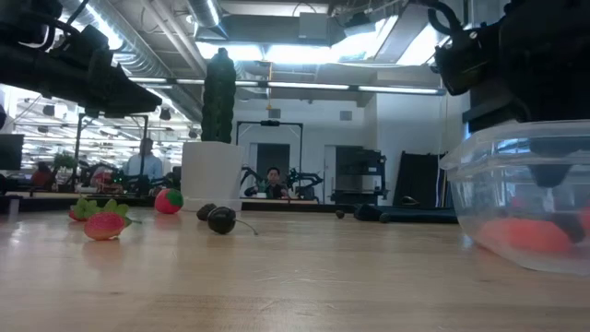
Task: Pick and placing Produce into tupperware
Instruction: Put the bottom blueberry into the transparent bin
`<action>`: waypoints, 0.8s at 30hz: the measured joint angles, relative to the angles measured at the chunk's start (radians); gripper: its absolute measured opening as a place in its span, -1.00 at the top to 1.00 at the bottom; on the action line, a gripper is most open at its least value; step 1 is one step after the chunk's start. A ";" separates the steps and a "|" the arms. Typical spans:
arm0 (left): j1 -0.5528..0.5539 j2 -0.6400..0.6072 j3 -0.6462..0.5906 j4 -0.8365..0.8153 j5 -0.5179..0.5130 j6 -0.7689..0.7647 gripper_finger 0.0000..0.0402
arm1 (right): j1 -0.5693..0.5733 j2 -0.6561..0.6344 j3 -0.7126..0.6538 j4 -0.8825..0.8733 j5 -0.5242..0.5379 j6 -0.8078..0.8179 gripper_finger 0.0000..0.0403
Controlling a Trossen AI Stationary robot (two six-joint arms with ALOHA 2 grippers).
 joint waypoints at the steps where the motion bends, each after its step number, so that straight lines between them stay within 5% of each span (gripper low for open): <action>1: 0.000 0.000 0.000 0.000 0.000 0.000 -0.04 | 0.000 0.000 0.001 0.000 0.000 -0.003 0.34; 6: 0.000 0.000 0.000 0.000 0.000 0.000 -0.04 | -0.006 0.000 0.001 0.004 -0.008 -0.005 0.19; 16: 0.000 0.000 0.000 0.000 0.000 0.000 -0.04 | -0.050 0.000 0.002 0.005 -0.103 -0.004 -0.49; 24: 0.000 0.000 0.000 0.000 0.000 0.000 -0.04 | -0.059 0.000 0.002 0.050 -0.105 0.048 -0.60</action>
